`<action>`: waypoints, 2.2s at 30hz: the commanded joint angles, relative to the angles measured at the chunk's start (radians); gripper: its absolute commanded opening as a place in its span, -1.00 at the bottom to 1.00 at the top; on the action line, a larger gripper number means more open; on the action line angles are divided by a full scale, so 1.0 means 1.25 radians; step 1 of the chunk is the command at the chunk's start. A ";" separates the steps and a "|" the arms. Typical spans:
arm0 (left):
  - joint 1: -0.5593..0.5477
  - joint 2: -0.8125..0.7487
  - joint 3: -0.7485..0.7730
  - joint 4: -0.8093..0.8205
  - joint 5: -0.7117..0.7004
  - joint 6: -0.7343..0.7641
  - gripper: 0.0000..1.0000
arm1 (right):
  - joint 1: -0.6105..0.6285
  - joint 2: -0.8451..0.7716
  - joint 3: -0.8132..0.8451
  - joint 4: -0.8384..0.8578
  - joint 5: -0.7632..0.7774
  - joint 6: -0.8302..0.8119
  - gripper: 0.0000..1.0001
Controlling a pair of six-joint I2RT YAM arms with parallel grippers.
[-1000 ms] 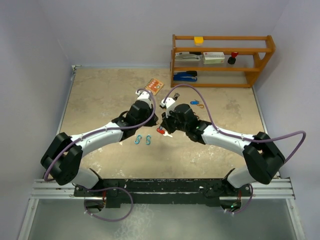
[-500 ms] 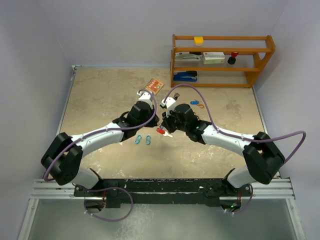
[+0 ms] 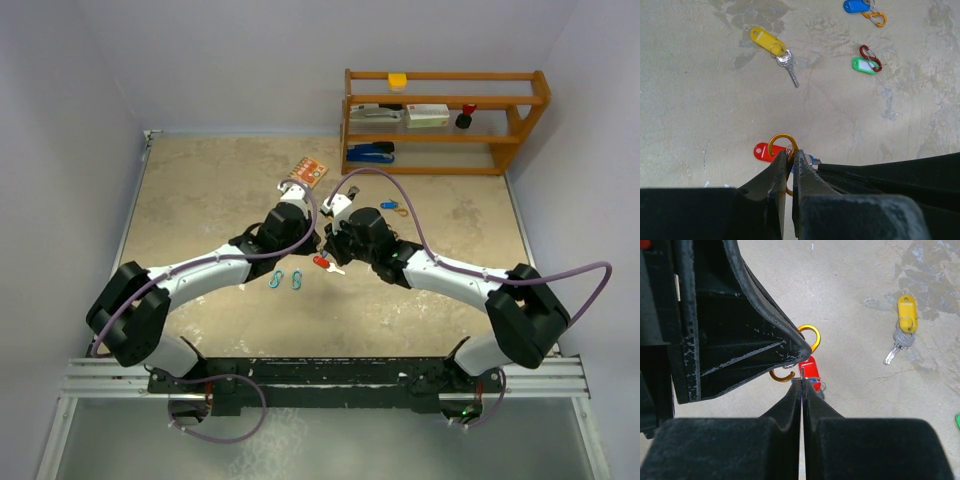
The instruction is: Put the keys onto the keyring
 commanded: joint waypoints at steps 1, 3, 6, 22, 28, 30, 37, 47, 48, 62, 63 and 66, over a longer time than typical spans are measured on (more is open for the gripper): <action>-0.006 0.001 0.035 0.028 0.000 0.009 -1.00 | 0.006 -0.021 0.021 0.020 -0.009 -0.012 -1.00; -0.006 0.006 0.037 0.030 0.000 0.009 -1.00 | 0.006 -0.020 0.018 0.026 -0.011 -0.012 -1.00; -0.006 0.011 0.042 0.029 0.004 0.008 -1.00 | 0.007 -0.019 0.018 0.026 -0.013 -0.012 -1.00; -0.007 0.015 0.047 0.036 -0.025 0.003 -1.00 | 0.018 -0.035 -0.002 0.025 -0.021 -0.008 -1.00; -0.007 0.018 0.053 0.041 -0.035 -0.002 -1.00 | 0.019 -0.047 -0.012 0.020 -0.012 -0.010 -1.00; -0.008 0.020 0.053 0.044 -0.035 -0.005 -1.00 | 0.020 -0.050 -0.015 0.020 -0.009 -0.010 -1.00; -0.008 0.009 0.049 0.042 -0.053 -0.014 -1.00 | 0.019 -0.055 -0.014 0.012 0.011 -0.014 -1.00; -0.008 -0.022 0.042 0.033 -0.094 -0.019 -0.02 | 0.020 -0.052 0.006 -0.007 0.040 -0.014 -1.00; -0.008 -0.027 0.041 0.031 -0.103 -0.021 0.03 | 0.020 -0.053 0.009 -0.011 0.046 -0.015 -1.00; 0.004 -0.200 -0.051 -0.033 -0.339 -0.059 0.31 | 0.018 -0.029 0.073 -0.120 0.231 0.025 -1.00; 0.006 -0.209 -0.059 -0.034 -0.348 -0.061 0.35 | 0.014 -0.020 0.084 -0.132 0.251 0.032 -1.00; 0.010 -0.230 -0.079 -0.034 -0.363 -0.066 0.45 | -0.012 0.006 0.109 -0.162 0.274 0.065 -1.00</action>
